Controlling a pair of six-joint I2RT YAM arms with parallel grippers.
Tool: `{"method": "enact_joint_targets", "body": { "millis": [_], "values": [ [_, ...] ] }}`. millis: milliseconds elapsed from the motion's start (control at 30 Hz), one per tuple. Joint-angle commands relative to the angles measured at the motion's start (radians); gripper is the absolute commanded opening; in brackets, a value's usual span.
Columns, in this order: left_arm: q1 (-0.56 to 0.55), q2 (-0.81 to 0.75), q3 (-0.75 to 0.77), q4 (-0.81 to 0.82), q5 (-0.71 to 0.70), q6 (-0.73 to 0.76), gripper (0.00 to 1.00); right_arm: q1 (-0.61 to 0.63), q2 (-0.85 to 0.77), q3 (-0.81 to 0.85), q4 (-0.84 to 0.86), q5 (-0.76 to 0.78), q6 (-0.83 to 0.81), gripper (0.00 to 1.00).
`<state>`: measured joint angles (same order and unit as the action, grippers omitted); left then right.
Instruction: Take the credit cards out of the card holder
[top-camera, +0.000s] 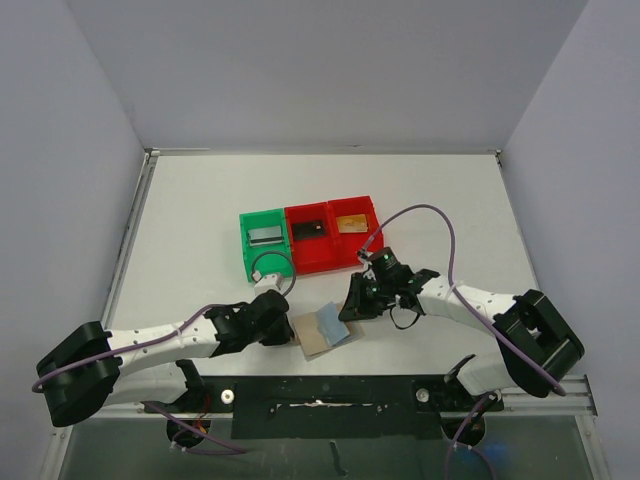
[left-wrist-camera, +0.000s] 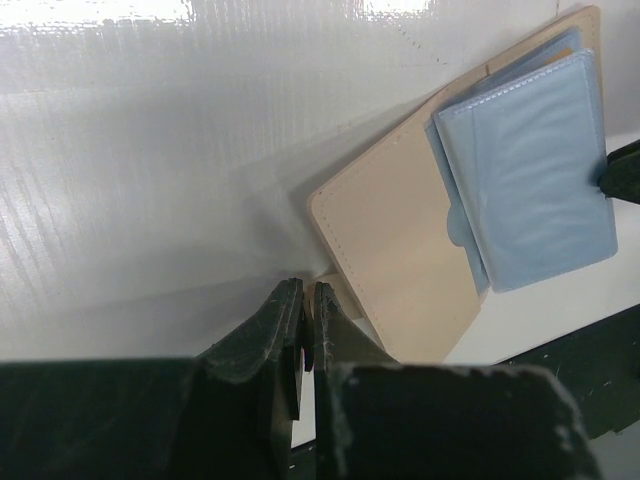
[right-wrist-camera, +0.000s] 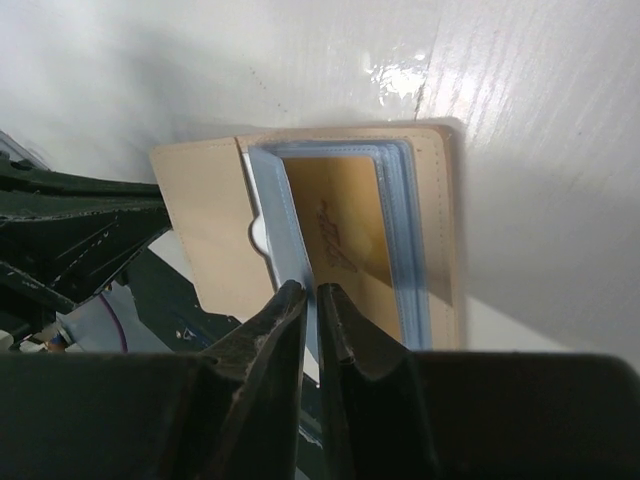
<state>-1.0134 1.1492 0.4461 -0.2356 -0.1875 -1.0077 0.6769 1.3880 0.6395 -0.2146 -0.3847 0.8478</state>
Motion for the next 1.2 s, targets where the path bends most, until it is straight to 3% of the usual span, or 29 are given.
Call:
{"method": "enact_joint_targets", "body": {
  "millis": [0,367,700,1167],
  "values": [
    [0.001,-0.004,0.058,0.012,-0.028,0.024,0.00,0.018,-0.026,0.039,0.033,-0.065,-0.018,0.14],
    [0.008,0.006,0.081,0.006,-0.043,0.033,0.00,0.019,-0.019,-0.001,0.184,-0.187,0.020,0.14],
    [0.010,0.007,0.086,0.005,-0.041,0.038,0.00,0.019,0.015,-0.033,0.246,-0.211,0.052,0.01],
    [0.012,0.024,0.095,0.017,-0.039,0.040,0.00,0.042,0.128,-0.020,0.357,-0.297,0.070,0.09]
  ]
}}
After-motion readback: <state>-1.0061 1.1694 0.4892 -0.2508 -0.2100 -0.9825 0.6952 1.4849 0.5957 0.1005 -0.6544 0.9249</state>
